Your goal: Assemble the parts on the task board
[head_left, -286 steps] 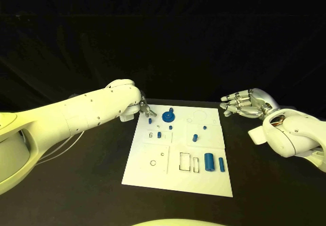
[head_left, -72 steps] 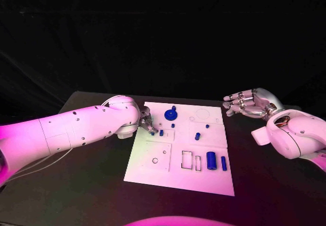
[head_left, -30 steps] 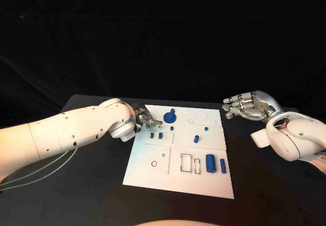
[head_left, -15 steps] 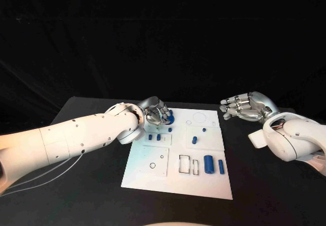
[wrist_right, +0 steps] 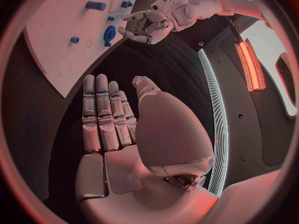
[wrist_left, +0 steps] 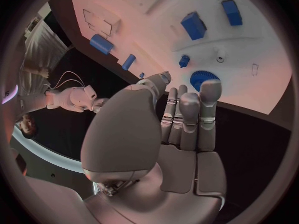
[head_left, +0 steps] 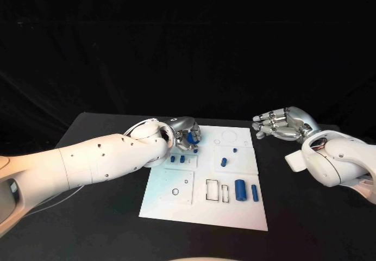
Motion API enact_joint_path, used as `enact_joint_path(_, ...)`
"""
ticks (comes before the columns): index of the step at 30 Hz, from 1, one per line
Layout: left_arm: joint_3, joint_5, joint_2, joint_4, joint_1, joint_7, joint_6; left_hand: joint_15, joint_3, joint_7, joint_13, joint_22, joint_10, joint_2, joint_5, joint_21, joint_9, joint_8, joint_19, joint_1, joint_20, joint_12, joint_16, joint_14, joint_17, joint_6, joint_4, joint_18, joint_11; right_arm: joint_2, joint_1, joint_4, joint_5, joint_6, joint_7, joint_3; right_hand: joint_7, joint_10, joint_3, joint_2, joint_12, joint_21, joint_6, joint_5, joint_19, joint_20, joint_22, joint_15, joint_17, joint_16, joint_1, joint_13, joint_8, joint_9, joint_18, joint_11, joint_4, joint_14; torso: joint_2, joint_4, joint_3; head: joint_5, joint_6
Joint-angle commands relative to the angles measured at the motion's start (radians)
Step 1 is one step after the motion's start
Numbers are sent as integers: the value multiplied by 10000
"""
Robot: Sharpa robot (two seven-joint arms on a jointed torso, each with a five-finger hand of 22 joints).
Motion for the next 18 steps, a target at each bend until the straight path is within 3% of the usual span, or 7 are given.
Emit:
enact_joint_path(1, 6, -1066, 107, -71, -2, -379, 1016, -32, -83, -14, -122, 624, 160, 2, -18, 517, -115, -98, 349, -101, -23, -161, 489, 291, 427, 127, 9, -214, -5, 19, -9, 8, -59, 120, 38, 2, -19, -78, 58, 32, 65, -31, -54, 67, 12, 70, -11, -7, -11, -65, -57, -11, 31, 11, 120, 17, 5, -31, 5, -3, 2, -12, -16)
enact_joint_path(7, 11, -1278, 295, -252, -2, -533, 1359, -94, -108, -79, -290, 1665, 457, 24, -22, 1362, -266, -243, 937, -154, -77, -432, 1067, 683, 893, 349, -22, -413, -63, 44, -10, 5, -61, 119, 41, 2, -19, -78, 58, 32, 65, -31, -54, 67, 12, 70, -11, -7, -11, -65, -57, -11, 31, 11, 120, 17, 5, -31, 1, 4, -1, -24, -22)
enact_joint_path(18, 16, -1371, 543, -451, -6, -549, 1389, -122, -85, -101, -354, 2029, 623, 87, -15, 1658, -338, -327, 1139, -157, -106, -554, 1147, 779, 869, 434, -46, -483, -93, 69, -11, 7, -64, 121, 48, 3, -19, -80, 64, 33, 67, -33, -56, 68, 16, 70, -17, -7, -13, -68, -59, -14, 33, 11, 120, 17, 2, -28, 2, 2, 1, -63, -60)
